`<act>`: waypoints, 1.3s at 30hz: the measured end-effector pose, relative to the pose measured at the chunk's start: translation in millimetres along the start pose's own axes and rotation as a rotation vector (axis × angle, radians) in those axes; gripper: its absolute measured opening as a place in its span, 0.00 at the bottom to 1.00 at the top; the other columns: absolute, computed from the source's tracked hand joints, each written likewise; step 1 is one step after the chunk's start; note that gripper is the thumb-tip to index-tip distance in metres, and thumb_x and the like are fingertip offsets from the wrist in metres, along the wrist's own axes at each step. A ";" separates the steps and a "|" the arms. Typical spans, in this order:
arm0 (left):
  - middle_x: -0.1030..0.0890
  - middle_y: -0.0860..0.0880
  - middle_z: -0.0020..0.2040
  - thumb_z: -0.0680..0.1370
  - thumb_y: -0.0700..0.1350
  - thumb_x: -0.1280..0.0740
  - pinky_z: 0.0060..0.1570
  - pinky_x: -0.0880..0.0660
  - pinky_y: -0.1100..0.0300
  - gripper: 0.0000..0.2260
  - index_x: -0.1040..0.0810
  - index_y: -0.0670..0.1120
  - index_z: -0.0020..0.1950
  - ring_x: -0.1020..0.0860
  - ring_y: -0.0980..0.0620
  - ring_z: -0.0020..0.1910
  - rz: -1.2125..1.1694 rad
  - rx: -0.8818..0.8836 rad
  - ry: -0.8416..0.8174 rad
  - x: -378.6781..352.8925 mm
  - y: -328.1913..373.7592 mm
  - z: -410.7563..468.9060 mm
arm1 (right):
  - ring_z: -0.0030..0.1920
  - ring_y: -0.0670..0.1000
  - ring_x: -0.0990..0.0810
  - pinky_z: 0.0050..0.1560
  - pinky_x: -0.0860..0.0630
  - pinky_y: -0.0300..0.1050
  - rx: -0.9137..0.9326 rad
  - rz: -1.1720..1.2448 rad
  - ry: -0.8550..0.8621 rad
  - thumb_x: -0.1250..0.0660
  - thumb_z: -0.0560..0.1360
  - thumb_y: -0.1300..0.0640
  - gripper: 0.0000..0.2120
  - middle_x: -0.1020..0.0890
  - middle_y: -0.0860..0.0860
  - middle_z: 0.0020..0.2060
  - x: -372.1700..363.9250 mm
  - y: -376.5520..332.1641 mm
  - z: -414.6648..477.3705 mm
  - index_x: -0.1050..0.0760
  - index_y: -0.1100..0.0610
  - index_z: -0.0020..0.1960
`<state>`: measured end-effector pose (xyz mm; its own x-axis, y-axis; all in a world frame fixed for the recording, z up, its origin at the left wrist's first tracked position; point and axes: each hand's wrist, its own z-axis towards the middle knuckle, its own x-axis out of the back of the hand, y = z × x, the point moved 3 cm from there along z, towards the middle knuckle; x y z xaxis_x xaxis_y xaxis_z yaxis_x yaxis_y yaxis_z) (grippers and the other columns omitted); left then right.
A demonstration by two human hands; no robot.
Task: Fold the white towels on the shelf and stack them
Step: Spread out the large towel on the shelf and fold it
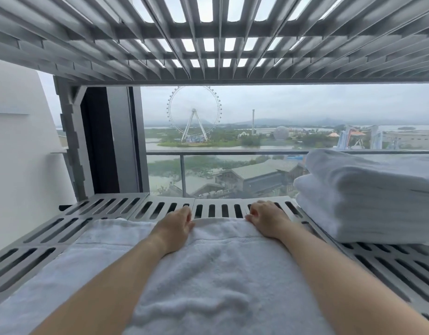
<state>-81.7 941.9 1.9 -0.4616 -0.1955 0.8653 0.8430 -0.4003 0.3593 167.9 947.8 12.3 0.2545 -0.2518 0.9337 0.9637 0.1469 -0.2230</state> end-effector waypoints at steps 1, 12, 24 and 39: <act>0.26 0.50 0.39 0.80 0.46 0.40 0.39 0.31 0.57 0.06 0.34 0.47 0.44 0.28 0.50 0.38 0.006 0.002 0.001 -0.5 -0.3 0.1 | 0.57 0.53 0.29 0.55 0.32 0.48 -0.004 0.005 -0.003 0.41 0.78 0.47 0.10 0.24 0.53 0.54 -1.1 0.9 -0.6 0.28 0.53 0.48; 0.30 0.52 0.41 0.76 0.41 0.44 0.37 0.33 0.59 0.07 0.35 0.52 0.41 0.31 0.54 0.37 0.281 0.053 -0.255 15.0 12.7 6.0 | 0.53 0.52 0.27 0.54 0.30 0.48 0.055 -0.024 -0.066 0.41 0.78 0.48 0.11 0.26 0.50 0.52 9.0 -1.2 -4.9 0.27 0.55 0.49; 0.22 0.49 0.57 0.80 0.53 0.41 0.59 0.28 0.51 0.13 0.23 0.49 0.58 0.25 0.49 0.56 -0.078 0.036 -0.227 -51.5 104.7 55.7 | 0.58 0.48 0.30 0.58 0.35 0.39 -0.021 0.297 0.051 0.33 0.69 0.50 0.10 0.27 0.48 0.51 12.1 31.5 -20.2 0.23 0.50 0.49; 0.20 0.52 0.50 0.77 0.51 0.37 0.60 0.30 0.48 0.05 0.24 0.53 0.50 0.24 0.50 0.52 -0.152 0.009 0.014 -56.0 100.7 40.6 | 0.46 0.46 0.25 0.42 0.31 0.36 -0.093 0.292 0.041 0.24 0.61 0.43 0.19 0.24 0.46 0.44 22.8 42.9 -13.9 0.26 0.51 0.45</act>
<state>40.3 949.0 3.8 -0.5879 -0.1455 0.7957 0.7656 -0.4178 0.4892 216.2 935.1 20.1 0.5227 -0.2509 0.8148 0.8523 0.1306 -0.5065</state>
